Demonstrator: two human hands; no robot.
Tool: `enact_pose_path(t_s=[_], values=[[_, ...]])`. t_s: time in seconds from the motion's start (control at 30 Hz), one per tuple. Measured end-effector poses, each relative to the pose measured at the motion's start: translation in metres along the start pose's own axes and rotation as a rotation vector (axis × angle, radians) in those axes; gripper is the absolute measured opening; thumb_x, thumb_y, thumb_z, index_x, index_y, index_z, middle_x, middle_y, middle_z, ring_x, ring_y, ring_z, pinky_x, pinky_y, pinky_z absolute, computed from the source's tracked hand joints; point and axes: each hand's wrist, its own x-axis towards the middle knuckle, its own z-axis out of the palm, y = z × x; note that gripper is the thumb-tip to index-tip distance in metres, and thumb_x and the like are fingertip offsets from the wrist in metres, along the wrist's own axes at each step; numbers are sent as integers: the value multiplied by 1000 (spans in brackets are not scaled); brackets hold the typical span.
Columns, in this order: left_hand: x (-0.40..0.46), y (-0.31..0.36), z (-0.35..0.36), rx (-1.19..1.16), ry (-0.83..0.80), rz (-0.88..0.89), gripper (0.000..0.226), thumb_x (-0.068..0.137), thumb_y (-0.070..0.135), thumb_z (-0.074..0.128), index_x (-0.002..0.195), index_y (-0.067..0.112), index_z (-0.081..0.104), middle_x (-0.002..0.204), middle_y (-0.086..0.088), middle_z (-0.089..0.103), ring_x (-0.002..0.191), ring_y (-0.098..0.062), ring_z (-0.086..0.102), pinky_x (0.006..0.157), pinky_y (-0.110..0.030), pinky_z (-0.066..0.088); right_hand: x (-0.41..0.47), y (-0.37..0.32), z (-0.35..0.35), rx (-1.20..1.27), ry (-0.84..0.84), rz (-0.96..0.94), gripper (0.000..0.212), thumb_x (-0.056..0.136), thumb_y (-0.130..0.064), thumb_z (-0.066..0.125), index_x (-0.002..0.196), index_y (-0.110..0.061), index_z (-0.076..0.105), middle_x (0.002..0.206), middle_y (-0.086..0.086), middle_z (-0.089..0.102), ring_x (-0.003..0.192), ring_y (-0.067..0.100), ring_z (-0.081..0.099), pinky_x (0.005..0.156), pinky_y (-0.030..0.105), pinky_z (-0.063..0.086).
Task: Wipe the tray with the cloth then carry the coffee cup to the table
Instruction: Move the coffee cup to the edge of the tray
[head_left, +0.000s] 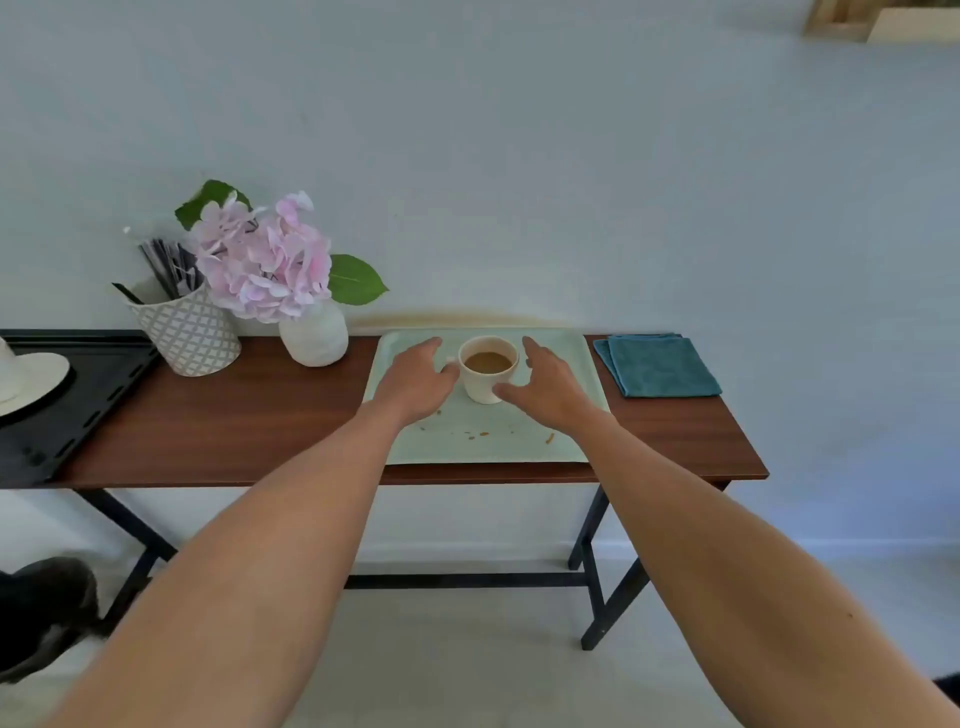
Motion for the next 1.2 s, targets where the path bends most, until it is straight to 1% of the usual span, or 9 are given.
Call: enact_pose_path(t_s=[0.07, 0.17, 0.23, 0.4, 0.5, 0.6, 0.67, 0.97, 1.2], values=[[4, -3, 5, -83, 32, -32, 63, 100, 37, 55, 156, 16, 37, 159, -6, 42, 115, -16, 59, 97, -28, 39, 3, 0, 4, 50, 8, -9, 88, 79, -42, 82, 149, -14, 38, 140, 8, 55, 127, 26, 52, 91, 32, 40], [9, -13, 17, -121, 59, -37, 57, 100, 30, 58, 152, 12, 45, 152, -8, 51, 130, -21, 55, 103, -31, 42, 7, 5, 13, 107, -4, -3, 71, 75, -42, 85, 132, -22, 50, 128, 1, 61, 118, 23, 55, 95, 41, 49], [12, -17, 22, -166, 90, -30, 48, 100, 25, 58, 146, 10, 53, 143, -8, 59, 129, -23, 57, 100, -28, 43, 9, 7, 16, 169, 11, -6, 67, 73, -41, 87, 128, -24, 52, 122, -5, 63, 116, 19, 57, 95, 39, 50], [19, -27, 31, -270, 197, -19, 29, 99, 19, 63, 127, 14, 70, 115, -3, 72, 100, -11, 66, 70, 0, 42, 12, 9, 21, 366, 48, 36, 85, 69, -38, 93, 141, -27, 50, 125, -13, 64, 115, 7, 60, 95, 30, 49], [23, -30, 34, -357, 230, -15, 20, 97, 18, 67, 116, 17, 75, 102, 0, 75, 89, -11, 70, 56, -7, 50, 14, 10, 23, 423, 60, 35, 78, 67, -35, 95, 133, -30, 54, 119, -14, 67, 112, 3, 63, 95, 31, 52], [26, -32, 35, -424, 225, -19, 14, 96, 18, 68, 105, 24, 77, 94, 3, 76, 85, -16, 74, 68, -31, 63, 15, 12, 25, 447, 78, 31, 77, 65, -33, 96, 132, -28, 56, 120, -12, 68, 112, 6, 64, 96, 36, 55], [26, -33, 34, -445, 228, -13, 16, 94, 17, 69, 97, 32, 75, 92, 4, 76, 82, -14, 75, 77, -40, 63, 16, 12, 26, 440, 92, 27, 79, 65, -35, 96, 133, -27, 56, 121, -11, 68, 113, 8, 63, 96, 39, 55], [43, -42, 6, -424, 290, -3, 20, 96, 20, 70, 113, 14, 78, 96, 0, 76, 84, -15, 74, 85, -43, 60, 42, -14, 34, 484, 119, -24, 77, 63, -40, 96, 130, -29, 59, 117, -18, 69, 107, -3, 63, 87, 23, 53], [64, -61, -15, -443, 344, -26, 19, 97, 14, 67, 112, 13, 78, 93, -3, 77, 85, -20, 74, 87, -46, 59, 76, -34, 58, 526, 108, -33, 80, 62, -39, 97, 131, -26, 59, 117, -15, 69, 108, 0, 64, 91, 30, 56]])
